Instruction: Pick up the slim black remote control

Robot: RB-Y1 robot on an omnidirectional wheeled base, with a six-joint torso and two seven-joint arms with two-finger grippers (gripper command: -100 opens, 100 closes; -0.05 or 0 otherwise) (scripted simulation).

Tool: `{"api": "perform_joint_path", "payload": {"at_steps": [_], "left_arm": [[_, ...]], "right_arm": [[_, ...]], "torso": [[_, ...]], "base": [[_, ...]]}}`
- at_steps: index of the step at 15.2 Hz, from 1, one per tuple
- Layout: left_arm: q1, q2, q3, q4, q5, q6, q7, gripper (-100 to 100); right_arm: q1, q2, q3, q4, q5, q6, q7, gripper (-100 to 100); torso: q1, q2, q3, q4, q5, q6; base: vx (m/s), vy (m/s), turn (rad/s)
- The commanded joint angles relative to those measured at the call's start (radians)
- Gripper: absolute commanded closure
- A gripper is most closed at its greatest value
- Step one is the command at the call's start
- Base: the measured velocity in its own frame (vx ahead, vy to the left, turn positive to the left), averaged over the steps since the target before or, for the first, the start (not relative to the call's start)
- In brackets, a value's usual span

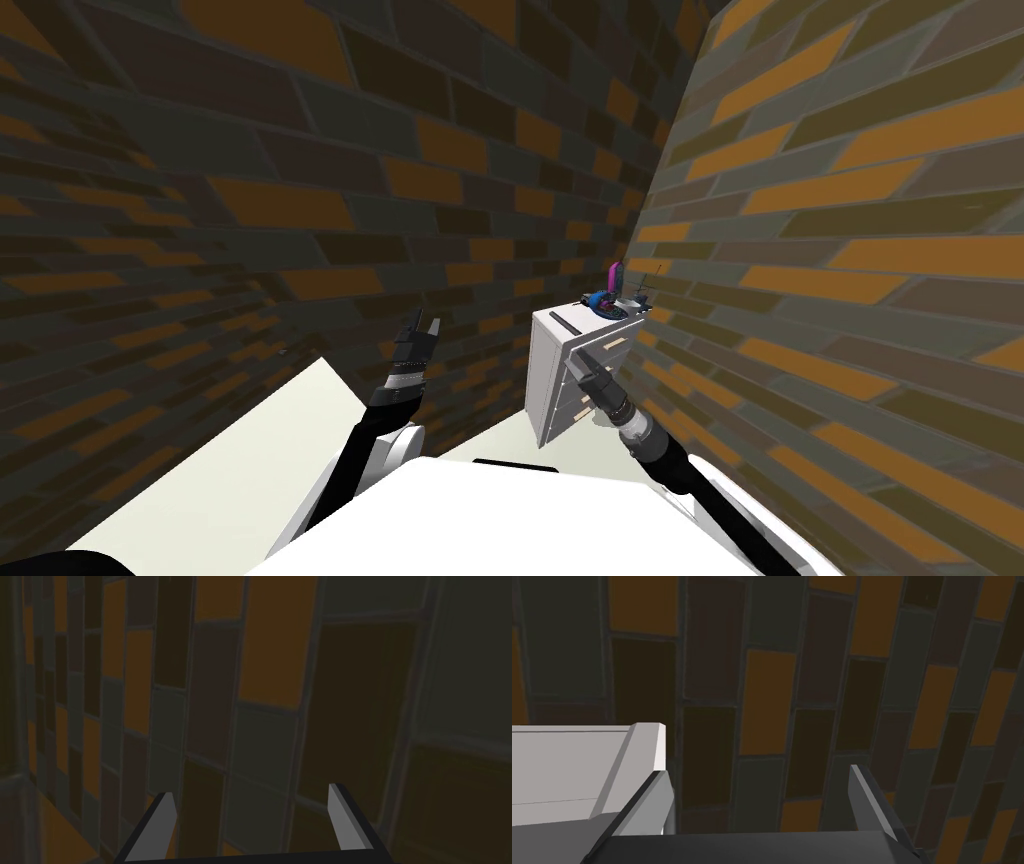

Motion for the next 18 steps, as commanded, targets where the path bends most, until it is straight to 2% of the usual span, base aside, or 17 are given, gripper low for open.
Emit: {"api": "perform_joint_path", "payload": {"at_steps": [1,2,5,6,9,10,13,14,15,18], "left_arm": [[0.0,0.0,0.0,0.0,0.0,0.0,0.0,0],[0.0,0.0,0.0,0.0,0.0,0.0,0.0,0],[0.0,0.0,0.0,0.0,0.0,0.0,0.0,0],[0.0,0.0,0.0,0.0,0.0,0.0,0.0,0],[0.0,0.0,0.0,0.0,0.0,0.0,0.0,0],[0.0,0.0,0.0,0.0,0.0,0.0,0.0,0],[0.0,0.0,0.0,0.0,0.0,0.0,0.0,0],[0.0,0.0,0.0,0.0,0.0,0.0,0.0,0],[0.0,0.0,0.0,0.0,0.0,0.0,0.0,0],[0.0,0.0,0.0,0.0,0.0,0.0,0.0,0]], "right_arm": [[0.002,-0.042,0.003,0.003,-0.001,-0.005,-0.002,-100],[0.001,-0.07,0.028,0.016,-0.007,-0.016,-0.016,-100],[0.001,-0.132,0.028,0.016,-0.007,-0.016,-0.016,-100],[0.0,-0.159,0.054,0.03,-0.014,-0.027,-0.029,-100],[0.0,-0.225,0.054,0.03,-0.014,-0.027,-0.029,-100],[-0.001,-0.248,0.08,0.044,-0.021,-0.039,-0.043,-100],[-0.001,-0.315,0.08,0.044,-0.021,-0.039,-0.043,-100],[-0.001,-0.319,0.08,0.044,-0.021,-0.039,-0.043,-100],[-0.002,-0.352,0.106,0.057,-0.028,-0.05,-0.058,-100],[-0.002,-0.415,0.106,0.057,-0.028,-0.05,-0.058,-100]], "torso": [[0.0,0.0,0.0,0.0,0.0,0.0],[0.0,0.0,0.0,0.0,0.0,0.0],[0.0,0.0,0.0,0.0,0.0,0.0],[0.0,0.0,0.0,0.0,0.0,0.0],[0.0,0.0,0.0,0.0,0.0,0.0],[0.0,0.0,0.0,0.0,0.0,0.0],[0.0,0.0,0.0,0.0,0.0,0.0],[0.0,0.0,0.0,0.0,0.0,0.0],[0.001,-0.001,-0.001,0.0,0.0,0.0],[0.0,0.0,0.0,0.0,0.0,0.0]], "base": [[-0.017,-0.011,0.004],[-0.026,-0.012,0.083],[-0.032,-0.013,0.047],[-0.031,-0.007,0.088],[-0.029,-0.013,0.057],[-0.033,-0.012,0.08],[-0.028,-0.014,0.055],[-0.006,-0.004,-0.011],[-0.018,-0.005,0.114],[-0.027,-0.012,0.054]]}}
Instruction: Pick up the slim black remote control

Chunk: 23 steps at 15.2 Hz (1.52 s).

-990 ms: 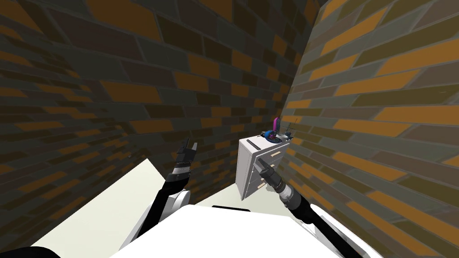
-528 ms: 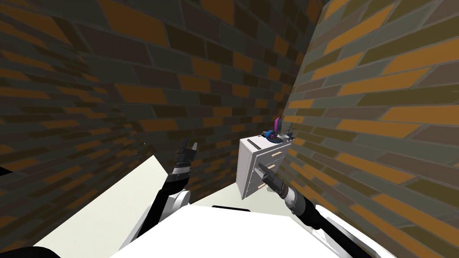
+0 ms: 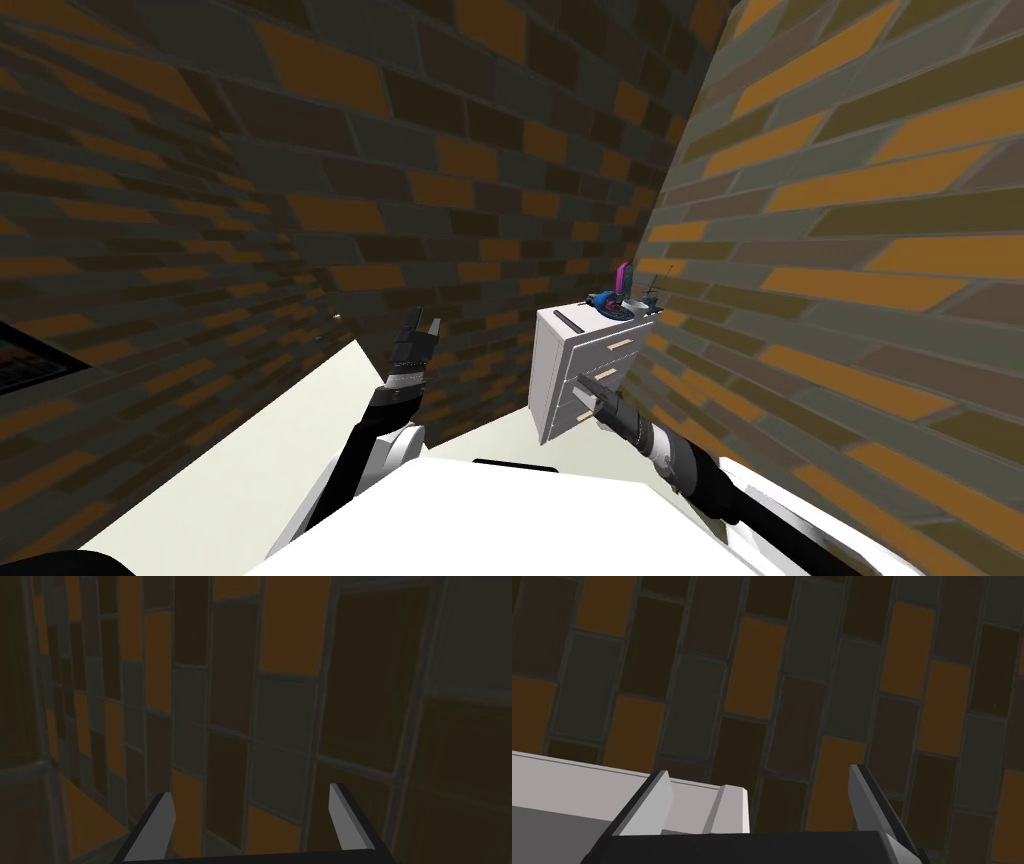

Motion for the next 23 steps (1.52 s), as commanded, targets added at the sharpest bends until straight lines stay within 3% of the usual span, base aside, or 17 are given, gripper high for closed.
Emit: {"api": "perform_joint_path", "payload": {"at_steps": [1,4,5,6,9,10,14,15,18,19,23], "left_arm": [[0.0,0.0,0.0,0.0,0.0,0.0,0.0,0],[0.0,0.0,0.0,0.0,0.0,0.0,0.0,0],[0.0,0.0,0.0,0.0,0.0,0.0,0.0,0],[0.0,0.0,0.0,0.0,0.0,0.0,0.0,0],[0.0,0.0,0.0,0.0,0.0,0.0,0.0,0],[0.0,0.0,0.0,0.0,0.0,0.0,0.0,0],[0.0,0.0,0.0,0.0,0.0,0.0,0.0,0],[0.0,0.0,0.0,0.0,0.0,0.0,0.0,0],[0.0,0.0,0.0,0.0,0.0,0.0,0.0,0],[0.0,0.0,0.0,0.0,0.0,0.0,0.0,0],[0.0,0.0,0.0,0.0,0.0,0.0,0.0,0]], "right_arm": [[-0.002,-0.05,0.028,0.013,-0.008,-0.009,-0.016,-100],[-0.002,-0.12,0.028,0.013,-0.008,-0.009,-0.016,-100],[-0.002,-0.121,0.028,0.013,-0.008,-0.009,-0.016,-100],[-0.002,-0.158,0.055,0.027,-0.016,-0.021,-0.031,-100],[-0.002,-0.218,0.055,0.027,-0.016,-0.021,-0.031,-100],[-0.002,-0.245,0.081,0.041,-0.024,-0.034,-0.046,-100],[-0.002,-0.315,0.081,0.041,-0.024,-0.034,-0.046,-100],[-0.002,-0.348,0.108,0.054,-0.032,-0.046,-0.06,-100],[-0.002,-0.412,0.108,0.054,-0.032,-0.046,-0.06,-100],[-0.002,-0.439,0.134,0.067,-0.04,-0.058,-0.075,-100],[-0.002,-0.508,0.134,0.067,-0.04,-0.058,-0.075,-100]], "torso": [[0.0,0.0,0.0,0.0,0.0,0.0],[0.0,0.0,0.0,0.0,0.0,0.0],[0.0,0.0,0.0,0.0,0.0,0.0],[0.0,-0.001,0.0,0.0,0.0,0.0],[0.0,0.0,0.0,0.0,0.0,0.0],[0.0,0.0,0.0,0.0,0.0,0.0],[0.0,0.0,0.0,0.0,0.0,0.0],[0.001,-0.001,0.0,0.0,0.0,0.0],[0.0,-0.001,0.0,0.0,0.0,0.0],[0.0,-0.001,0.0,0.0,0.0,0.0],[0.001,-0.001,0.0,0.0,0.0,0.0]], "base": [[-0.028,-0.005,0.092],[-0.028,-0.009,0.058],[-0.006,-0.005,-0.014],[-0.019,-0.004,0.102],[-0.024,-0.008,0.066],[-0.026,-0.008,0.082],[-0.019,-0.007,0.046],[-0.016,0.0,0.125],[-0.018,-0.006,0.062],[-0.02,-0.003,0.115],[-0.016,-0.004,0.04]]}}
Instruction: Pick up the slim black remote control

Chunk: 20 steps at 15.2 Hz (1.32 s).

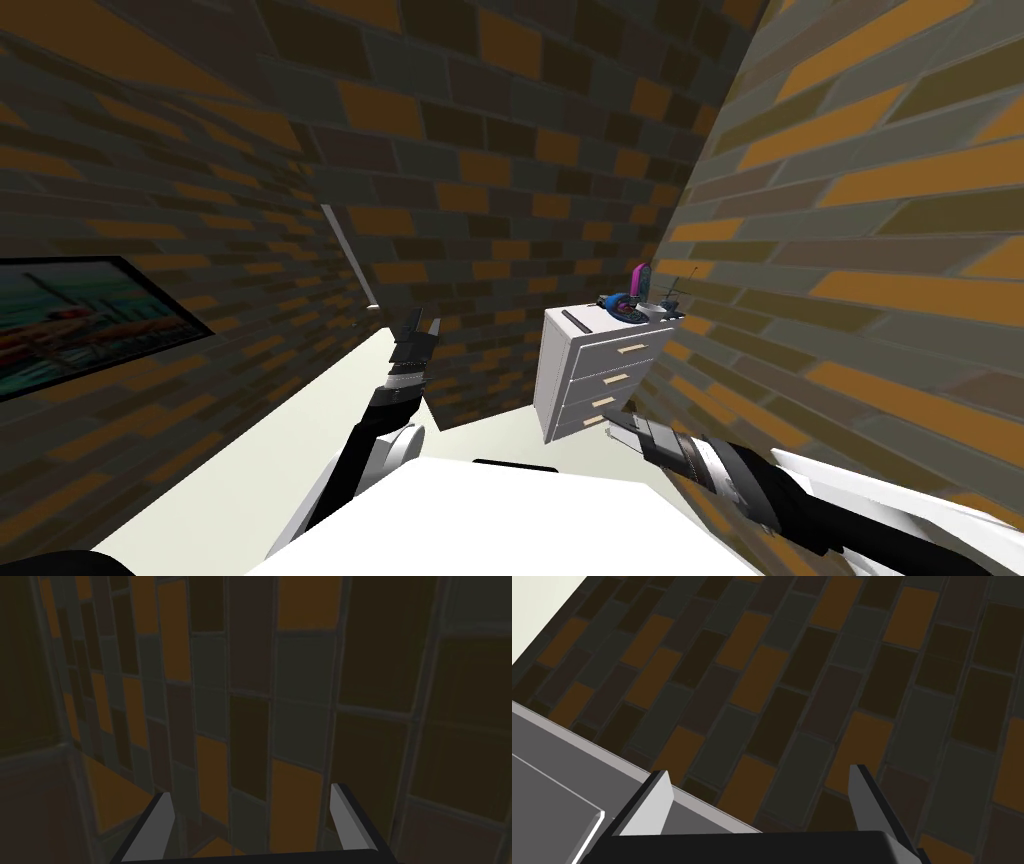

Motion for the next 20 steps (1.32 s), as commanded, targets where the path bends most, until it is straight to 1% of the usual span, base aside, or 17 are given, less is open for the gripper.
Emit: {"api": "perform_joint_path", "payload": {"at_steps": [1,4,5,8,9,12,13,15,16,17,19,20], "left_arm": [[0.0,0.0,0.0,0.0,0.0,0.0,0.0,0],[0.0,0.0,0.0,0.0,0.0,0.0,0.0,0],[0.0,0.0,0.0,0.0,0.0,0.0,0.0,0],[0.0,0.0,0.0,0.0,0.0,0.0,0.0,0],[0.0,0.0,0.0,0.0,0.0,0.0,0.0,0],[0.0,0.0,0.0,0.0,0.0,0.0,0.0,0],[0.0,0.0,0.0,0.0,0.0,0.0,0.0,0],[0.0,0.0,0.0,0.0,0.0,0.0,0.0,0],[0.0,0.0,0.0,0.0,0.0,0.0,0.0,0],[0.0,0.0,0.0,0.0,0.0,0.0,0.0,0],[0.0,0.0,0.0,0.0,0.0,0.0,0.0,0],[0.0,0.0,0.0,0.0,0.0,0.0,0.0,0]], "right_arm": [[0.001,-0.05,0.025,0.014,-0.009,-0.014,-0.014,-100],[0.001,-0.113,0.025,0.014,-0.009,-0.014,-0.014,-100],[0.002,-0.137,0.05,0.026,-0.018,-0.026,-0.029,-100],[0.002,-0.207,0.05,0.026,-0.018,-0.026,-0.029,-100],[0.003,-0.232,0.075,0.038,-0.026,-0.038,-0.043,-100],[0.003,-0.298,0.075,0.038,-0.026,-0.038,-0.043,-100],[0.004,-0.323,0.098,0.05,-0.034,-0.049,-0.057,-100],[0.004,-0.377,0.098,0.05,-0.034,-0.049,-0.057,-100],[0.004,-0.388,0.098,0.05,-0.034,-0.049,-0.057,-100],[0.006,-0.421,0.121,0.061,-0.042,-0.06,-0.071,-100],[0.006,-0.473,0.121,0.061,-0.042,-0.06,-0.071,-100],[0.007,-0.498,0.142,0.071,-0.051,-0.071,-0.084,-100]], "torso": [[0.0,0.0,0.0,0.0,0.0,0.0],[0.0,0.0,0.0,0.0,0.0,0.0],[0.0,0.0,0.0,0.0,0.0,0.0],[0.0,0.0,0.0,0.0,0.0,0.0],[0.0,0.0,0.0,0.0,0.0,0.0],[0.0,-0.001,0.0,0.0,0.0,0.0],[0.0,-0.001,0.0,0.0,0.0,0.0],[0.001,-0.001,-0.001,0.0,0.0,-0.001],[0.001,-0.001,-0.001,0.0,0.0,0.0],[0.0,-0.001,-0.001,0.0,0.0,0.0],[0.001,-0.001,-0.001,0.0,0.0,-0.001],[0.001,-0.001,-0.001,0.0,0.0,0.0]], "base": [[-0.01,0.003,0.124],[-0.014,-0.005,0.067],[-0.014,0.0,0.108],[-0.013,-0.002,0.065],[-0.007,0.001,0.112],[-0.005,-0.001,0.067],[-0.005,0.003,0.123],[-0.005,-0.001,0.103],[-0.001,-0.002,-0.013],[0.001,0.004,0.107],[0.001,0.001,0.097],[0.007,0.002,0.121]]}}
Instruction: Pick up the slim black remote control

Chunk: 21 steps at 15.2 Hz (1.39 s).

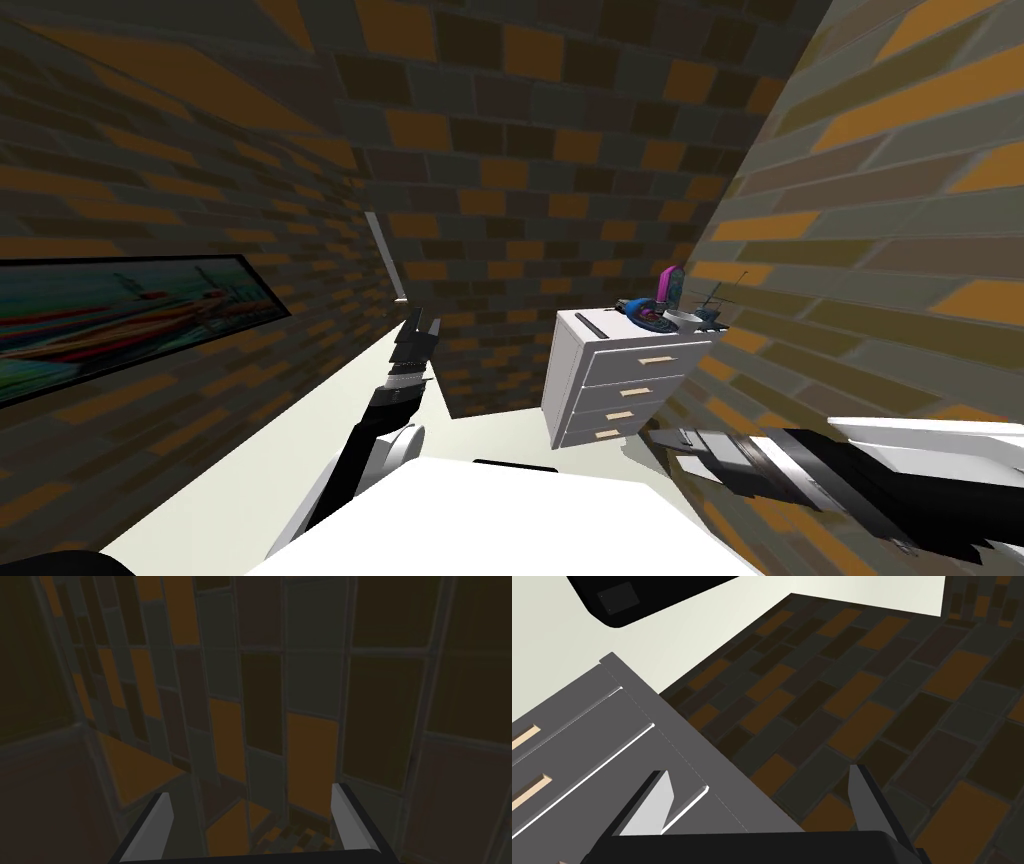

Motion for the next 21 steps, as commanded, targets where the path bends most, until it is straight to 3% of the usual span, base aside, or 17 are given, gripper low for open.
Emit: {"api": "perform_joint_path", "payload": {"at_steps": [1,6,11,21], "left_arm": [[0.0,0.0,0.0,0.0,0.0,0.0,0.0,0],[0.0,0.0,0.0,0.0,0.0,0.0,0.0,0],[0.0,0.0,0.0,0.0,0.0,0.0,0.0,0],[0.0,0.0,0.0,0.0,0.0,0.0,0.0,0]], "right_arm": [[0.003,-0.05,0.01,0.011,0.001,-0.009,-0.018,-100],[0.005,-0.165,0.03,0.021,-0.007,-0.019,-0.031,-100],[0.008,-0.242,0.049,0.03,-0.015,-0.029,-0.043,-100],[0.02,-0.469,0.105,0.055,-0.047,-0.062,-0.086,-100]], "torso": [[0.0,0.0,0.0,0.0,0.0,0.0],[0.0,-0.001,0.0,0.0,0.0,0.0],[0.0,-0.001,-0.001,0.0,0.0,0.0],[0.0,-0.004,-0.002,-0.001,0.0,0.0]], "base": [[0.009,0.002,0.152],[0.009,0.002,0.078],[0.017,0.002,0.064],[0.041,0.002,0.11]]}}
